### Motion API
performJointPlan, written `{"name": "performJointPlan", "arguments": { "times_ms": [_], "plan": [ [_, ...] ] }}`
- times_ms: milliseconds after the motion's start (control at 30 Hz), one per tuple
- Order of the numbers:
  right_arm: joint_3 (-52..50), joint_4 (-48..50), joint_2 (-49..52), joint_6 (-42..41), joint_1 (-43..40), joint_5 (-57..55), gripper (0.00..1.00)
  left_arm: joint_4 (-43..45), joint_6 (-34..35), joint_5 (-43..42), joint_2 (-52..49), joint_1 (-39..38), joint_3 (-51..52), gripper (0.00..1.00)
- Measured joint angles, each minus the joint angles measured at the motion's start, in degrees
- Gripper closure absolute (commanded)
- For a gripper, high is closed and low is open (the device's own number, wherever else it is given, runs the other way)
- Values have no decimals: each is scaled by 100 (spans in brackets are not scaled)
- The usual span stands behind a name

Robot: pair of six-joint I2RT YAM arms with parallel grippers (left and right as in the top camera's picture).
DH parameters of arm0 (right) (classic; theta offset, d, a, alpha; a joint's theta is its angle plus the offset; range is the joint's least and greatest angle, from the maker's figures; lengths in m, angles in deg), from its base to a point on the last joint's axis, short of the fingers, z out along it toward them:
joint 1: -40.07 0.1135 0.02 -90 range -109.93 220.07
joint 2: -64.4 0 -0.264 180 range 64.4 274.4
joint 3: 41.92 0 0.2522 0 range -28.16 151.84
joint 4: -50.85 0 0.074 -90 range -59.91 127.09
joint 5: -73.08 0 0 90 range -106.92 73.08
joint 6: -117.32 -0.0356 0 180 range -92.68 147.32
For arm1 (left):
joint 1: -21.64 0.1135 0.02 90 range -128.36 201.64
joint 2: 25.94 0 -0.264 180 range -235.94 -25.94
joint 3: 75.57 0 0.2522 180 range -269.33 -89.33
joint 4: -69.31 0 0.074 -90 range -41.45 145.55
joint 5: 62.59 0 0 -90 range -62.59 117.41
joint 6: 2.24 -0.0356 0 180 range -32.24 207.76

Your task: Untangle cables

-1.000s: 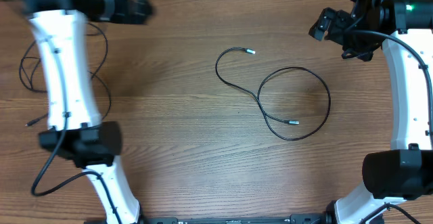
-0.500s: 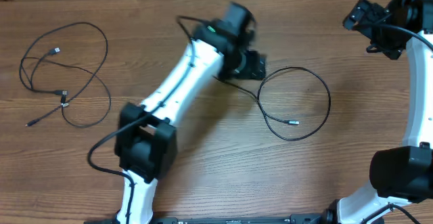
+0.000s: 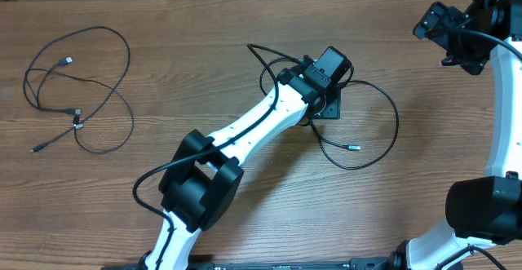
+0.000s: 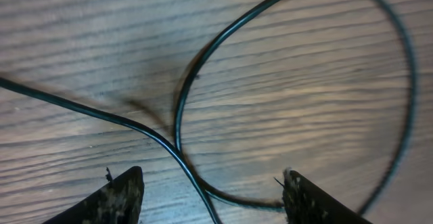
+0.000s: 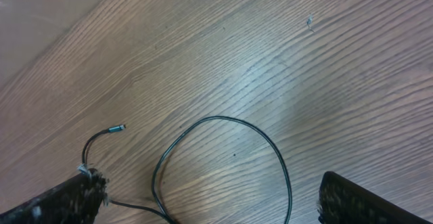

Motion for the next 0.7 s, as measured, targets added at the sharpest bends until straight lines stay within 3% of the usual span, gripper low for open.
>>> {"name": "performJointPlan", "arguments": {
  "times_ms": [133, 433, 467, 567, 700],
  "plan": [
    [0, -39, 0, 0, 0, 7, 0, 7, 234, 4, -284, 7, 4, 42],
    [0, -55, 0, 0, 0, 7, 0, -37, 710, -44, -726, 7, -15, 47],
    [0, -59, 0, 0, 0, 7, 0, -46, 745, -42, -728, 4, -20, 51],
    [0, -52, 0, 0, 0, 4, 0, -63, 802, -24, -748, 4, -20, 80],
    [0, -59, 0, 2, 0, 7, 0, -103, 769, 256, -772, 4, -17, 85]
  ]
}}
